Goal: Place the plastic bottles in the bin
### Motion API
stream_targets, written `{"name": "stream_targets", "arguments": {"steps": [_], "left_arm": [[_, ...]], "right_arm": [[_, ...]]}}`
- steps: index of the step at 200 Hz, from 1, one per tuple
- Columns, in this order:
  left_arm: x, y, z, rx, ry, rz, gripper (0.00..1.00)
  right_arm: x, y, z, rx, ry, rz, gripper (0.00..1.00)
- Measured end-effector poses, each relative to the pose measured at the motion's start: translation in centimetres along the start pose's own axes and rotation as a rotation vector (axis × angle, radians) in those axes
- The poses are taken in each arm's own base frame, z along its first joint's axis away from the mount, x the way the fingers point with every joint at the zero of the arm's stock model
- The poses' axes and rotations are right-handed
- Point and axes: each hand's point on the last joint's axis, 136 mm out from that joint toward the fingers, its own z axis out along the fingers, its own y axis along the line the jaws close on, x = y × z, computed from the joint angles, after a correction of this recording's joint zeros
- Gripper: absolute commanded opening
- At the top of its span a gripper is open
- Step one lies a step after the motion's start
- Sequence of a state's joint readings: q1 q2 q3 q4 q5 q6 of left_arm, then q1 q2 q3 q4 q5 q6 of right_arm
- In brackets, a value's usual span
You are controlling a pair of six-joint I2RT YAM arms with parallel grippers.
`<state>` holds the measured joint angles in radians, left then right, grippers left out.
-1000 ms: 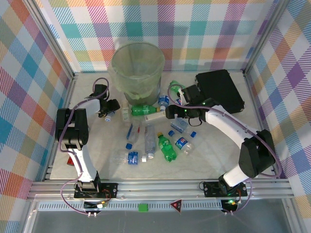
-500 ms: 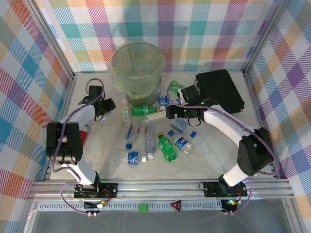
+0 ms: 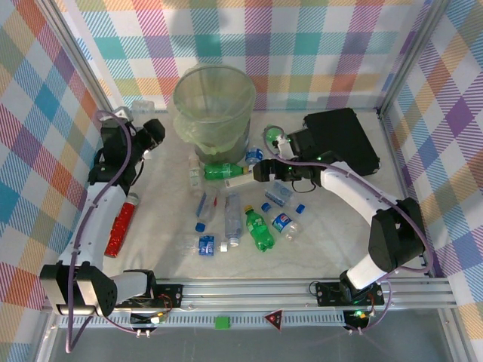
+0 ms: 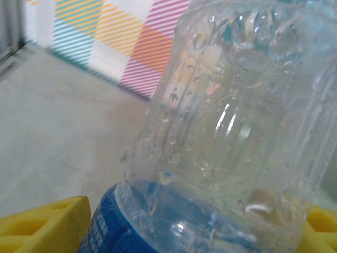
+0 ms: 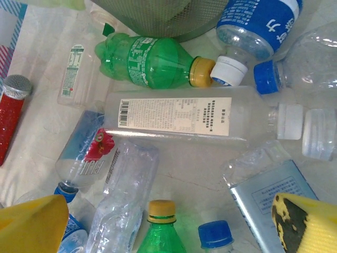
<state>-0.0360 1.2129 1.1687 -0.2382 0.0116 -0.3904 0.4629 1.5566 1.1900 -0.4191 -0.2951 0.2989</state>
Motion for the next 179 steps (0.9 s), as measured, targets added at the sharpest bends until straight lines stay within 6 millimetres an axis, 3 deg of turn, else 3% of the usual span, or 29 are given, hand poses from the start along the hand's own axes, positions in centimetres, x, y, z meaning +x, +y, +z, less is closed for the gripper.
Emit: {"name": "stream_targets", "arguments": {"steps": [42, 74, 103, 145, 179], "left_arm": [[-2.4, -8.6, -1.2, 0.24, -0.004, 0.039, 0.42], [-2.7, -13.7, 0.6, 0.358, 0.035, 0.086, 0.42], [-0.7, -15.5, 3.8, 0.369, 0.113, 0.123, 0.42], [2.8, -15.8, 8.1, 0.33, 0.237, 0.157, 0.42], [2.9, -17.7, 9.9, 0.346, 0.262, 0.182, 0.43]], "right_arm": [[0.1, -1.6, -0.6, 0.005, -0.008, 0.042, 0.99], [1.0, -2.6, -1.1, 0.038, -0.004, 0.063, 0.99], [1.4, -3.0, -1.8, 0.062, -0.017, 0.064, 0.99], [1.9, -3.7, -2.4, 0.105, -0.025, 0.065, 0.99], [1.9, -3.8, -2.9, 0.122, -0.038, 0.062, 0.99]]}}
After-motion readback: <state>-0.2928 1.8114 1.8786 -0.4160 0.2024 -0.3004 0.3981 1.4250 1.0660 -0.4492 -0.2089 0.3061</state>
